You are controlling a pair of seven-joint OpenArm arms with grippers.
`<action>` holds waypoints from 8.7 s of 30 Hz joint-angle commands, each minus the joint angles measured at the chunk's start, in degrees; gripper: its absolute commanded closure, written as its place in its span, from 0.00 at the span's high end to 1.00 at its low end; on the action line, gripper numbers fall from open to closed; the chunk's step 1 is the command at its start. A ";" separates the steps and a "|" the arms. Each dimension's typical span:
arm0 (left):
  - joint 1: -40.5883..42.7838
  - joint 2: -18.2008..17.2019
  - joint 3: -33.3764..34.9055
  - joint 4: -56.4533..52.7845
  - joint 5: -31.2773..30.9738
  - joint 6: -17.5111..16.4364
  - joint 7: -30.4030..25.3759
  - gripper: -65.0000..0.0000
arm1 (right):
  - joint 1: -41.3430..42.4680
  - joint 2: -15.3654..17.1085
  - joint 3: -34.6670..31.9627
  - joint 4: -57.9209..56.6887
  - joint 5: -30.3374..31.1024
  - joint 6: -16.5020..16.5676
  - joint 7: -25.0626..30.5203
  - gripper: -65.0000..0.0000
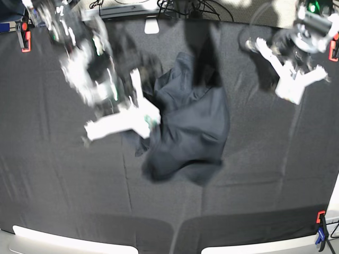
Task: Layout the t-shirt on the table in an organized manner, then fold the t-shirt properly
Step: 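Reach the right gripper into the shirt and grasp a fold, then lift and drag the shirt with the right gripper, spreading it out, then release the shirt with the right gripper and reach the left gripper in, then grasp the shirt's loose hem with the left gripper, then pull the grasped hem away from the right gripper and lower it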
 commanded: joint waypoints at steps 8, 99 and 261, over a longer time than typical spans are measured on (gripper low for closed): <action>-0.66 -0.55 -0.31 1.09 -3.61 -3.43 -11.78 0.00 | -10.34 5.22 0.28 5.57 -1.57 -0.26 -1.22 0.00; -17.77 -0.22 -0.13 -19.06 -26.47 -7.37 -18.18 0.27 | 1.38 -0.11 48.74 -22.47 43.12 5.16 0.52 0.44; -59.23 10.01 14.75 -54.55 -42.07 -23.28 0.24 0.43 | 20.04 3.96 50.12 -42.77 49.31 15.58 -7.50 0.44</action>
